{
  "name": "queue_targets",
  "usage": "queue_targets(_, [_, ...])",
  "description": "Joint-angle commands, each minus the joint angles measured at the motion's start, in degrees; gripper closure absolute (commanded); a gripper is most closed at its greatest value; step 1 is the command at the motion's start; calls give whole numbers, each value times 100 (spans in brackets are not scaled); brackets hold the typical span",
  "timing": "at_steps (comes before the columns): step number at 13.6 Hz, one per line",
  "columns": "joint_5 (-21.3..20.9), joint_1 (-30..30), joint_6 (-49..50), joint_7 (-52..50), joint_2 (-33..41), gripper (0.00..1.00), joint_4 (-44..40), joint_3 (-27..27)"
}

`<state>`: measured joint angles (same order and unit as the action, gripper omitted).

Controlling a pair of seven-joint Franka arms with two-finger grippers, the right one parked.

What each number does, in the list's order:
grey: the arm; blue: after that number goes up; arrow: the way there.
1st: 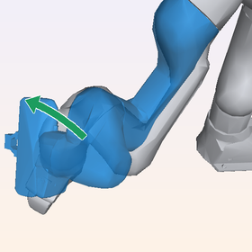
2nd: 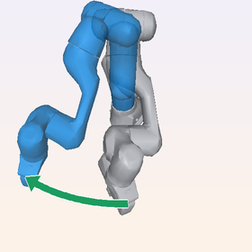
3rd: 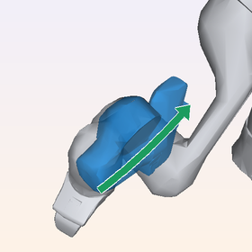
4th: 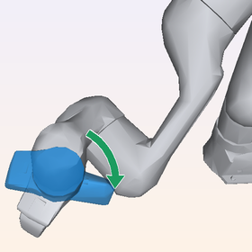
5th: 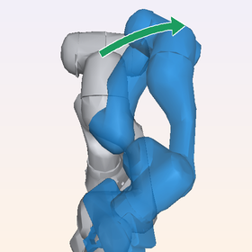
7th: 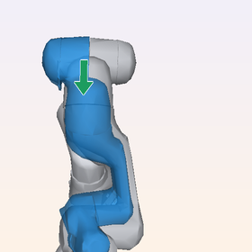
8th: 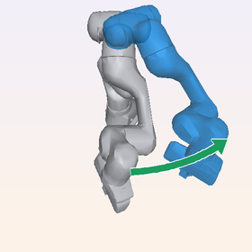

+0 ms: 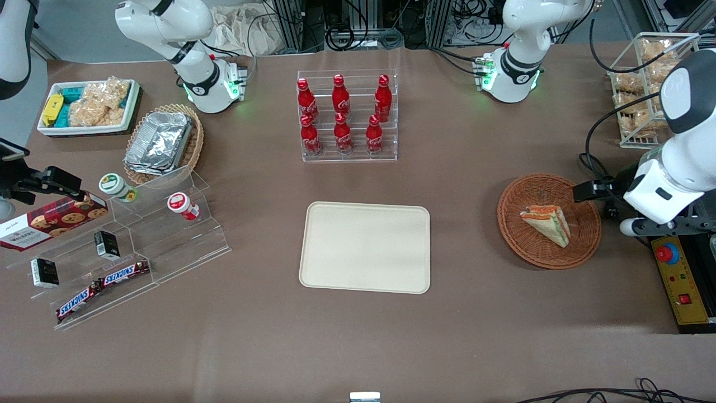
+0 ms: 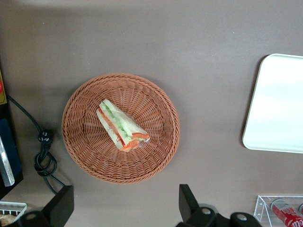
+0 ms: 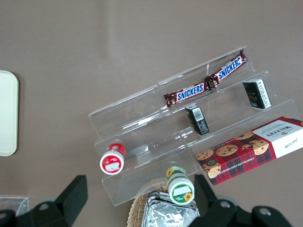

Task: Place sandwich from basket to tray
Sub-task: 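Move the left gripper down over the sandwich in the wicker basket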

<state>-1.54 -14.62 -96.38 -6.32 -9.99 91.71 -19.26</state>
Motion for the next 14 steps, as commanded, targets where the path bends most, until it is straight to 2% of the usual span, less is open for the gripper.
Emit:
queue_targets(1, [13,-23,102,-167,-65,1,-162,-25])
queue_targets(3, [-4,-14,50,-387,-82,1,-162,-16])
queue_targets(4, [-161,-14,49,-527,-213,1,-162,-16])
queue_targets(6, [-400,-23,15,-1393,-223,1,126,-16])
queue_targets(9, [-452,-76,-966,-3196,-101,1,1047,-8])
queue_targets(11, [-453,-128,-1644,-3656,-91,1,1549,1])
queue_targets(14, [-453,-514,-2655,-3737,14,1,2515,28])
